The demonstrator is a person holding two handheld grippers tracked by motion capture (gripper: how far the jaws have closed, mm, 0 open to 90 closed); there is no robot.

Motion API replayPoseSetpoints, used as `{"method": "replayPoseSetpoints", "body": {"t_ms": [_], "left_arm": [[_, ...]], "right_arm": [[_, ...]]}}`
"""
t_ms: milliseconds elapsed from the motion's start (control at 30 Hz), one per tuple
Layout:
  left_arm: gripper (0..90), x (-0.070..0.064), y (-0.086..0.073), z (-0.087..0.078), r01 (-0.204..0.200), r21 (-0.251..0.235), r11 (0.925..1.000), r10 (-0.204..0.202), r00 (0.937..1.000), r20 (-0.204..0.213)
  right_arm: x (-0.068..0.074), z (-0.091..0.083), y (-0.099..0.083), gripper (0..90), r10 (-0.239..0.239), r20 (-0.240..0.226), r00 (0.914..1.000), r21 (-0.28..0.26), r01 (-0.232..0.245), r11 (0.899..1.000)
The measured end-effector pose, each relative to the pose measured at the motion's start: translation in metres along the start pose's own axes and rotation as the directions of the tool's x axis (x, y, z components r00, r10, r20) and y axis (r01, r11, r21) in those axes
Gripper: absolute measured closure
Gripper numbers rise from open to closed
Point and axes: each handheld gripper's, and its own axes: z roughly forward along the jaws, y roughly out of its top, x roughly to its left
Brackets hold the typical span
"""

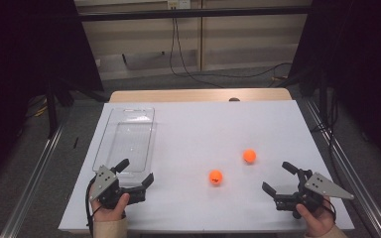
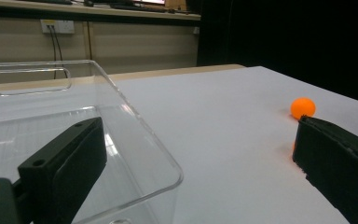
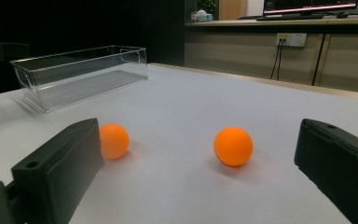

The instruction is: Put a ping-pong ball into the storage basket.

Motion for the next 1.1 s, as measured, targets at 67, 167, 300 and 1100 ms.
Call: {"method": "replayPoseSetpoints", "body": {"t_ms": [67,167,300,1100], "left_arm": [[2.8,-0.002,0.001,0.003,0.002,0.000,1.0000,-0.002,0.9999,0.016],[2.7,-0.005,0.003,0.008,0.001,0.002,1.0000,-0.001,0.9995,0.032],[2.7,-0.009,0.005,0.014,0.005,0.008,1.0000,-0.006,0.9984,0.057],[2.6,-0.030,0.007,0.034,-0.007,0.031,0.9995,0.003,0.9920,0.126]], "right_arm": [[0.000,0.000,0.000,0.5,0.001,-0.002,1.0000,0.000,-0.001,1.000],[0.000,0.000,0.000,0.5,0.002,-0.002,1.0000,0.003,-0.002,1.000],[0.000,0.000,0.000,0.6,-0.002,-0.003,1.0000,0.001,0.002,1.000],[0.001,0.001,0.001,0.8,-0.007,-0.012,0.9999,-0.001,0.007,1.000]]}}
